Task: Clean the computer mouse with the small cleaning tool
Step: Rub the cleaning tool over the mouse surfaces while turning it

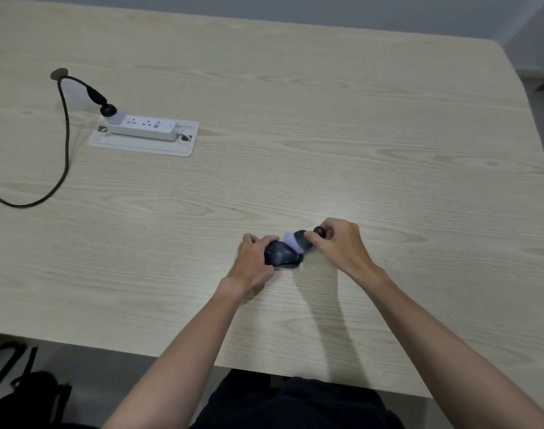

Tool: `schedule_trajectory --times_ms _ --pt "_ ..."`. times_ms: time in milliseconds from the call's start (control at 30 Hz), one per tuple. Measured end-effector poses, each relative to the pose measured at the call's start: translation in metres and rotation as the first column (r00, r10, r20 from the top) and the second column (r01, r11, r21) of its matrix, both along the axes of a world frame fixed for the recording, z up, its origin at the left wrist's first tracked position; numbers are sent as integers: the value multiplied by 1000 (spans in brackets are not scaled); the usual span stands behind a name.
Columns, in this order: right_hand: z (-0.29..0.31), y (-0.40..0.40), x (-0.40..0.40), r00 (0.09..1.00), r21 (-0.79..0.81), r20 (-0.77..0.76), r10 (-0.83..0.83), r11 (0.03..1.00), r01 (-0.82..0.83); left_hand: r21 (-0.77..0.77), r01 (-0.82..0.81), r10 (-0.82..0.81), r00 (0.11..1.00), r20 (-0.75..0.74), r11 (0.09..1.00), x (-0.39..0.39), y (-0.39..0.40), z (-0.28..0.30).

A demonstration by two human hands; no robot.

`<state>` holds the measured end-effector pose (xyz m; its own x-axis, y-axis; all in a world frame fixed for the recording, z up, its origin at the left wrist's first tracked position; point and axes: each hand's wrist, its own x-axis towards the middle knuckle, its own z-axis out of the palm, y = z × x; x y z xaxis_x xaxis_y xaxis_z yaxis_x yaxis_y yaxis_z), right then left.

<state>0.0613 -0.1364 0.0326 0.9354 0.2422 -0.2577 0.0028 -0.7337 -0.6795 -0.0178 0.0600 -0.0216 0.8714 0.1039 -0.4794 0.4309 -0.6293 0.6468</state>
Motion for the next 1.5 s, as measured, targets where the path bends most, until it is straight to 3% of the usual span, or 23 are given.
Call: schedule_trajectory --times_ms 67,133,200,300,400,467,533,600,733,867,933,1067,1167,1233,1367,1500 --pt "2 3 -3 992 67 -111 67 996 -60 7 9 -9 1000 -1 1000 2 0 1" --pt "-2 2 -7 994 -29 -77 83 996 -85 20 16 -16 1000 -2 1000 4 0 1" --pt "-4 -1 -7 1000 -95 1 -2 995 2 29 23 -23 1000 -1 999 4 0 1" --pt "-3 -2 -6 998 -1 10 -55 998 55 43 40 -40 999 4 998 4 1 2" --pt "-2 2 -11 994 73 -100 37 997 -30 51 58 -57 998 -12 997 5 1 2" --pt "-6 0 -14 996 -16 -74 55 998 -56 71 69 -68 998 -16 995 6 1 2" --pt "-8 -4 -13 1000 -98 11 -20 995 21 78 62 -61 998 -16 995 5 2 1" --pt "-7 -7 -11 996 -91 55 -71 993 76 38 -5 5 1000 0 999 3 2 -1" --pt "-6 -5 -11 999 63 -12 -29 998 30 -31 -223 224 972 64 974 -4 -1 -4" --pt "-10 -8 -13 998 -140 66 5 990 4 -5 -340 339 936 100 940 -4 -1 -12" --pt "-10 -9 -9 994 -93 81 -75 992 82 -22 -369 370 925 86 929 -3 -3 -12" --pt "-6 -3 -5 996 87 -48 -76 993 80 -31 -352 354 932 75 935 -4 -13 -4" --pt "-8 -4 -6 1000 -94 20 -12 995 14 -3 -330 330 943 48 944 -2 -19 -1" --pt "-7 -6 -1 997 -124 63 -51 990 59 -11 -316 317 948 32 949 0 -20 -2" --pt "-4 -1 4 993 125 -81 -82 988 92 3 -279 279 959 48 960 1 -25 4" --pt "-8 -3 2 1000 -45 20 -6 999 7 16 -274 273 961 40 962 -2 -41 9"
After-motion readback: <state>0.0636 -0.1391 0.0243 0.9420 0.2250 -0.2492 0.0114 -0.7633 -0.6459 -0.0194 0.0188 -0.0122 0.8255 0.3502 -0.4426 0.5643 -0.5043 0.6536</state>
